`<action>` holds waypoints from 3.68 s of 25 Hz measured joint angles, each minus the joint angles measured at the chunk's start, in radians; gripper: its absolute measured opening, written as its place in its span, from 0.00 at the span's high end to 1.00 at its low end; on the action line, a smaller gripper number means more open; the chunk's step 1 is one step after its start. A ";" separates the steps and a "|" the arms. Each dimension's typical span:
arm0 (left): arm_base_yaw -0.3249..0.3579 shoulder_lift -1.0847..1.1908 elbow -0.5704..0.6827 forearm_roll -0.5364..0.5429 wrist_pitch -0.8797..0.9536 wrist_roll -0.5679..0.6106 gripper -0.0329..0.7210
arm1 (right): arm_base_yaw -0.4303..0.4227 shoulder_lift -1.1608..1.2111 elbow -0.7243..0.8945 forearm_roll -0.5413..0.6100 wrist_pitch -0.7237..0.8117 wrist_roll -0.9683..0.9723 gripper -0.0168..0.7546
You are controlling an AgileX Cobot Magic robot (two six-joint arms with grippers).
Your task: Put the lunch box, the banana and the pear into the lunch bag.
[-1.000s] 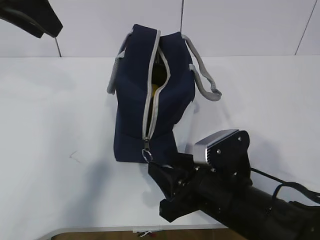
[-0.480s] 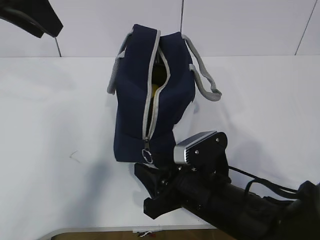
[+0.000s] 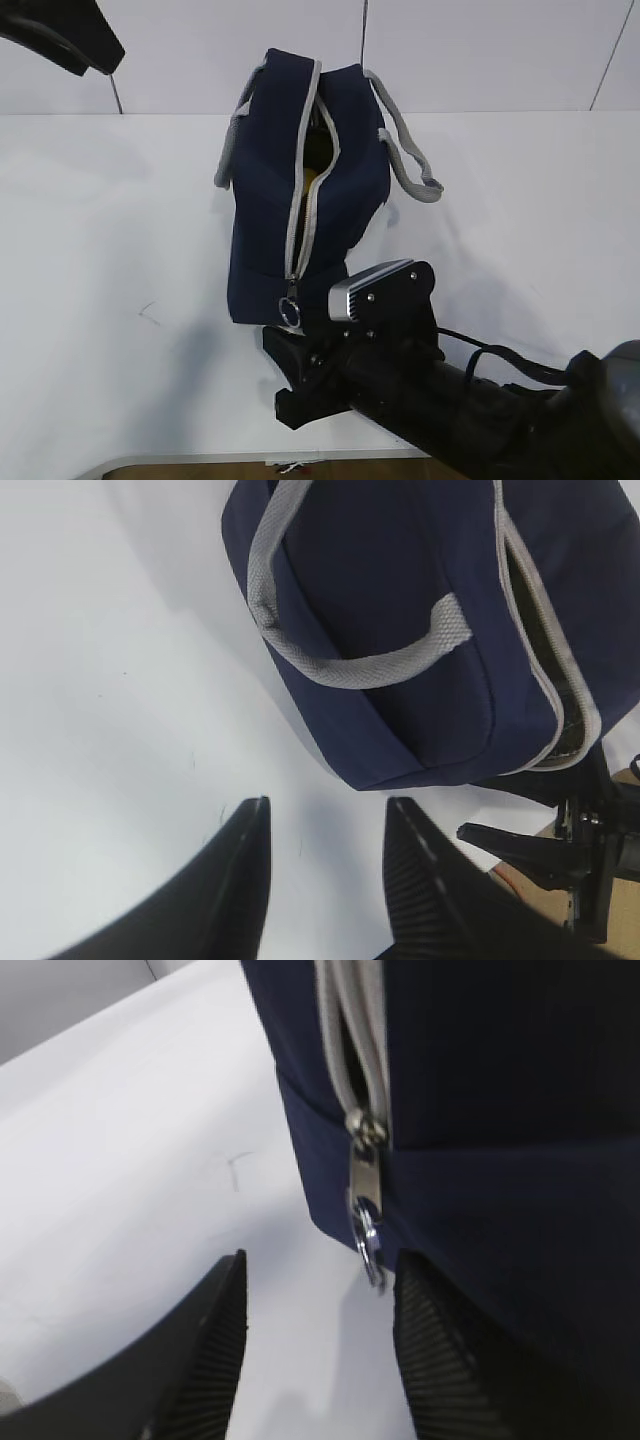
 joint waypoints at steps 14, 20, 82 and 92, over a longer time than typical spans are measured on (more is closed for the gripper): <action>0.000 0.000 0.000 0.000 0.000 0.000 0.59 | 0.000 0.028 -0.011 0.064 0.003 0.000 0.47; 0.000 0.000 0.000 0.000 0.000 0.000 0.60 | 0.000 0.028 -0.019 0.059 0.005 0.000 0.53; 0.000 0.000 0.002 -0.004 0.000 -0.029 0.63 | 0.000 -0.553 -0.236 -0.105 1.159 0.207 0.96; 0.000 0.000 0.104 0.021 0.000 -0.029 0.63 | 0.000 -0.522 -0.558 -0.146 1.498 0.183 0.96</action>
